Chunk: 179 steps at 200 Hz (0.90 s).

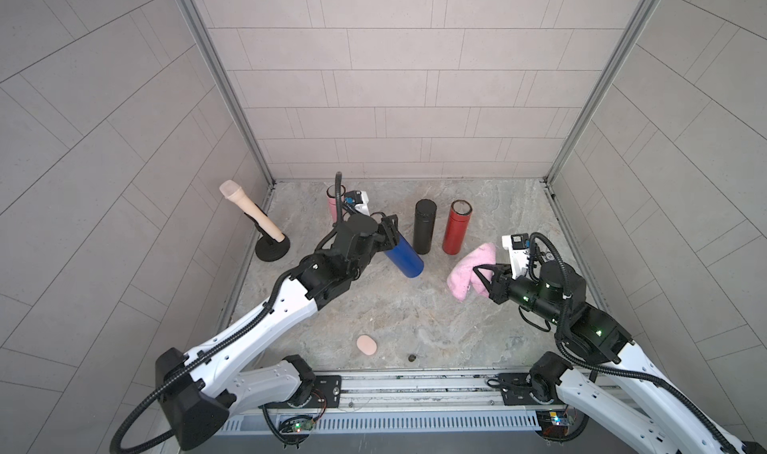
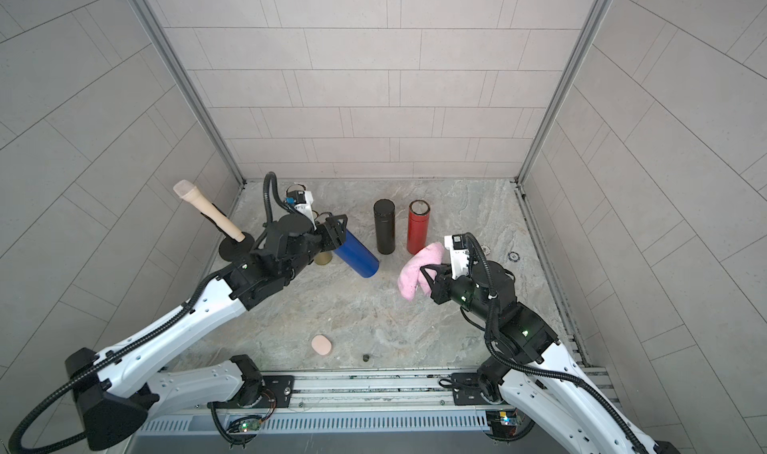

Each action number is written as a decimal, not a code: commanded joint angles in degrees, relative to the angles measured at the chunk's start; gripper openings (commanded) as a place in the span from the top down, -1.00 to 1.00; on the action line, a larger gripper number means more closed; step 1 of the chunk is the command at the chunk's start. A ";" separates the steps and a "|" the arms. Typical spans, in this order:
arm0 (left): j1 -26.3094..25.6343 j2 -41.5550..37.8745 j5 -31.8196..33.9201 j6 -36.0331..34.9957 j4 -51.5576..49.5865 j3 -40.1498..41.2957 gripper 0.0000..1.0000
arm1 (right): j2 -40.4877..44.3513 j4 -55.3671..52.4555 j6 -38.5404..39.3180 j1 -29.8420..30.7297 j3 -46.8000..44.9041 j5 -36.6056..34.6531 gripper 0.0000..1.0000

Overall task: Wipe the surface of the thermos
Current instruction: Wipe the dirt from the surface of the thermos, then place the thermos at the center of the board.

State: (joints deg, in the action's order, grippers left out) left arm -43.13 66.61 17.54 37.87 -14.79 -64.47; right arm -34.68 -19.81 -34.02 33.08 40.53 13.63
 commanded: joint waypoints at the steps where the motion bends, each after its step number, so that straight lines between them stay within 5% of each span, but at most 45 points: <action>1: 0.41 5.86 6.50 -10.14 -6.74 -8.57 1.00 | -1.84 -3.53 1.77 -0.01 0.14 -3.41 1.00; 81: 0.81 24.09 12.61 -24.23 6.28 -13.86 1.00 | -3.05 -2.00 2.60 -0.83 0.10 -4.04 1.00; 179: 4.38 32.51 12.98 -22.26 22.15 -8.48 1.00 | -4.43 -1.37 3.43 -3.01 -0.71 -2.80 1.00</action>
State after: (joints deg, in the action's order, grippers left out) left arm -39.11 98.48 28.53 14.98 0.69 -73.41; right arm -39.13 -21.69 -31.46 30.74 40.05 10.46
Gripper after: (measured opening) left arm 0.683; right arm 0.111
